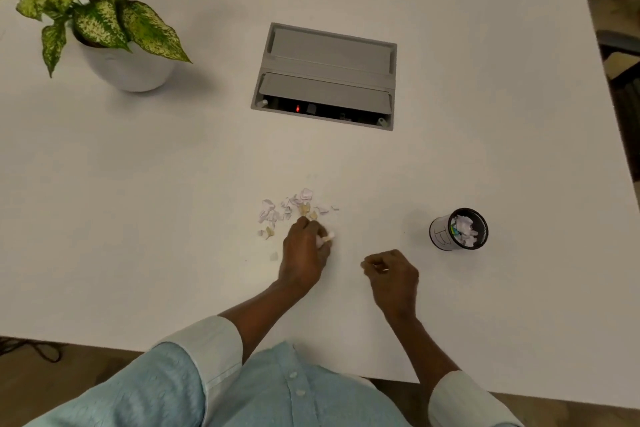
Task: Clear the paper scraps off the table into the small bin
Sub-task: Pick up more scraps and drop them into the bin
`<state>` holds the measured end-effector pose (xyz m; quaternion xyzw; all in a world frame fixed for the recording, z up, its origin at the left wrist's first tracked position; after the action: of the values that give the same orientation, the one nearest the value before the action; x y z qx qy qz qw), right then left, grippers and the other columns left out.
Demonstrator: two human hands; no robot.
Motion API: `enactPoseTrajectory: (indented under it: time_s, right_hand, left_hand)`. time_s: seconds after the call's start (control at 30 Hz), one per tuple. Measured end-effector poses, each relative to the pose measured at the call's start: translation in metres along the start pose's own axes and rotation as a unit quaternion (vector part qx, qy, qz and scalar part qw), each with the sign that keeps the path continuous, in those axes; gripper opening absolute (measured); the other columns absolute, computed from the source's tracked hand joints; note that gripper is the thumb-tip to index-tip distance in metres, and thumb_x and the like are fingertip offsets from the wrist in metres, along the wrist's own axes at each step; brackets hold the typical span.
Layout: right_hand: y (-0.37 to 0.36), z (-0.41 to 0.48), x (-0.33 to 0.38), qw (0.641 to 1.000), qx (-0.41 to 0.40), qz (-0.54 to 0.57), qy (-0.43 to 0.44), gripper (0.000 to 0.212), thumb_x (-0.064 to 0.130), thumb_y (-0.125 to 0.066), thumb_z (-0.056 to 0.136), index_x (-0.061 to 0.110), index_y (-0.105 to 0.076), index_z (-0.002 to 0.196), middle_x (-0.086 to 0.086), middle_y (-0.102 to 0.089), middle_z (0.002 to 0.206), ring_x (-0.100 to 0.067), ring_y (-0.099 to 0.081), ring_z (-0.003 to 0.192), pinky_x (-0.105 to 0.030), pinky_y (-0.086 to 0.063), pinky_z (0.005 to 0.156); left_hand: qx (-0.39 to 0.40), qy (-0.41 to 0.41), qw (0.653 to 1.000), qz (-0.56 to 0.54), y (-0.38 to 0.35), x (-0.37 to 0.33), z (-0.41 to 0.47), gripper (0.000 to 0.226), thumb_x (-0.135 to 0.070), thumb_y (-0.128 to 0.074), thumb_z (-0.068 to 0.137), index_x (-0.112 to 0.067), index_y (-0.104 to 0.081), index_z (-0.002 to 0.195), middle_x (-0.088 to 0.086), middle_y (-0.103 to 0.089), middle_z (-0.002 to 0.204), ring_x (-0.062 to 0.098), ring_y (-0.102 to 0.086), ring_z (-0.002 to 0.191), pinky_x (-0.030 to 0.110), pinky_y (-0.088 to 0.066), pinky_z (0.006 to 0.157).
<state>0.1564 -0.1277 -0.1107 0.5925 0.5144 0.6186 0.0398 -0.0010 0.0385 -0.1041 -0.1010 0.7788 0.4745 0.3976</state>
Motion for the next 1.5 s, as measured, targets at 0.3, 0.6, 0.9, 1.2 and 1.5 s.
enactPoseTrajectory:
  time_s: [0.3,0.6,0.9,1.2,1.5]
  right_hand:
    - [0.127,0.038,-0.016,0.981,-0.165,0.088,-0.049,0.008,0.015,-0.086,0.079,0.014,-0.078,0.081,0.001,-0.076,0.077,-0.012,-0.072,0.072,-0.033,-0.06,0.075]
    - [0.193,0.068,-0.058,0.97,-0.216,0.032,-0.106,0.005,0.016,-0.08,0.082,0.011,-0.079,0.085,-0.009,-0.076,0.086,-0.025,-0.071,0.077,-0.039,-0.059,0.076]
    - [0.204,0.092,-0.078,0.979,-0.17,0.02,-0.111,0.013,0.011,-0.078,0.081,0.012,-0.077,0.094,-0.003,-0.076,0.087,-0.018,-0.072,0.079,-0.033,-0.059,0.079]
    - [0.205,0.092,-0.066,0.983,-0.173,-0.037,-0.046,0.015,0.008,-0.069,0.088,0.014,-0.073,0.1,-0.003,-0.074,0.098,-0.021,-0.071,0.085,-0.034,-0.057,0.077]
    - [0.142,0.056,0.003,0.978,-0.156,-0.037,0.132,0.016,0.005,-0.071,0.087,0.02,-0.07,0.095,0.005,-0.07,0.096,-0.01,-0.065,0.082,-0.026,-0.054,0.067]
  left_hand:
    - [0.051,-0.077,0.99,-0.102,-0.071,-0.148,0.021,0.017,-0.021,-0.085,0.083,-0.014,-0.07,0.087,0.0,-0.067,0.09,0.017,-0.063,0.078,0.036,-0.056,0.07]
    - [0.124,-0.102,0.986,-0.043,-0.15,-0.219,0.037,0.014,-0.016,-0.079,0.085,-0.012,-0.072,0.096,0.006,-0.071,0.102,0.023,-0.065,0.092,0.035,-0.05,0.081]
    - [0.177,-0.167,0.968,0.062,-0.196,-0.253,0.049,0.018,-0.017,-0.074,0.089,-0.006,-0.069,0.103,0.011,-0.068,0.107,0.028,-0.063,0.097,0.039,-0.051,0.084]
    - [0.15,-0.21,0.963,0.074,-0.184,-0.246,0.038,0.019,-0.018,-0.067,0.087,-0.017,-0.067,0.106,0.0,-0.068,0.108,0.023,-0.057,0.104,0.042,-0.053,0.078]
    - [0.076,-0.116,0.988,0.073,-0.115,-0.131,0.028,0.005,-0.027,-0.063,0.096,-0.024,-0.066,0.093,-0.01,-0.065,0.095,0.012,-0.056,0.089,0.033,-0.05,0.072]
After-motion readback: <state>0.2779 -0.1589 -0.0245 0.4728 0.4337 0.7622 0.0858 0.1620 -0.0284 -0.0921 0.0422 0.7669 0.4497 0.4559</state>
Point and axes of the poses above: each hand's wrist, its own z-axis towards the middle knuckle, its own y-axis out of the back of the hand, x = y × z, the point moved 10 cm from there along z, towards the middle knuckle
